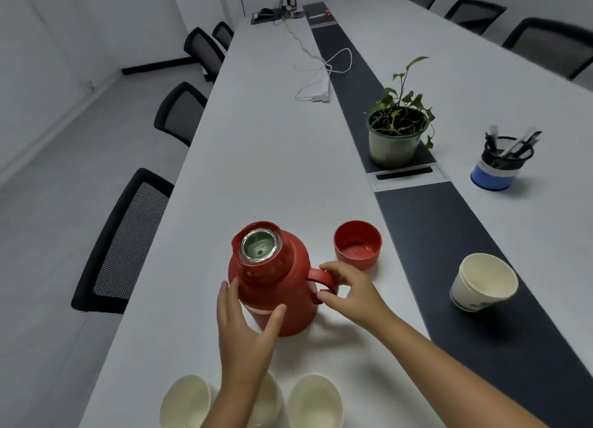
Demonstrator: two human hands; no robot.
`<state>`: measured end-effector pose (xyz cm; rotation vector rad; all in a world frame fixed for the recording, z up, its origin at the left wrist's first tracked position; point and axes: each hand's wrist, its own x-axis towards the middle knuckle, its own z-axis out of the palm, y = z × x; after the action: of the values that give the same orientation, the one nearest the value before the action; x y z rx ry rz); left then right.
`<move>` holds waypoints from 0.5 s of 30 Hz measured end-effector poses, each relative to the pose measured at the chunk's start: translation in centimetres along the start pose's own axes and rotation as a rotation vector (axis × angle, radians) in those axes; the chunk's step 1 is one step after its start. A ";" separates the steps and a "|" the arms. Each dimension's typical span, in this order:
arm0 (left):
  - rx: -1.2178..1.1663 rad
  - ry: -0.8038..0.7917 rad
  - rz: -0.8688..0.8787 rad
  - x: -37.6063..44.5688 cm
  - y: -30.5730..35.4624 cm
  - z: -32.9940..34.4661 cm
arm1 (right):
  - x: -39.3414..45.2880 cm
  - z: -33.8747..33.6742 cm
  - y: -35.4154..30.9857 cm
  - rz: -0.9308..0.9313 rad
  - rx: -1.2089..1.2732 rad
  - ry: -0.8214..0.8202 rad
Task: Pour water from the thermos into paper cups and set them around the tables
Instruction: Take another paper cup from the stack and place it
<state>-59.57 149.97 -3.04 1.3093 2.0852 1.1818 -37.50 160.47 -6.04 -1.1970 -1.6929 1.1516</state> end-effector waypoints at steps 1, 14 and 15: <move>-0.009 0.021 0.024 -1.1 0.4 0.4 | -0.9 -1.1 0.2 0.007 -0.019 0.004; -0.011 -0.441 0.219 -10.7 6.6 18.1 | -13.4 -22.6 8.2 0.108 -0.423 0.405; -0.001 -0.477 0.195 -10.9 6.8 19.9 | -13.1 -23.5 9.5 0.114 -0.463 0.374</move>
<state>-36.86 150.56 -9.57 1.6344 1.6433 0.8331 -9.56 155.20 -8.64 -1.6900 -1.6556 0.5537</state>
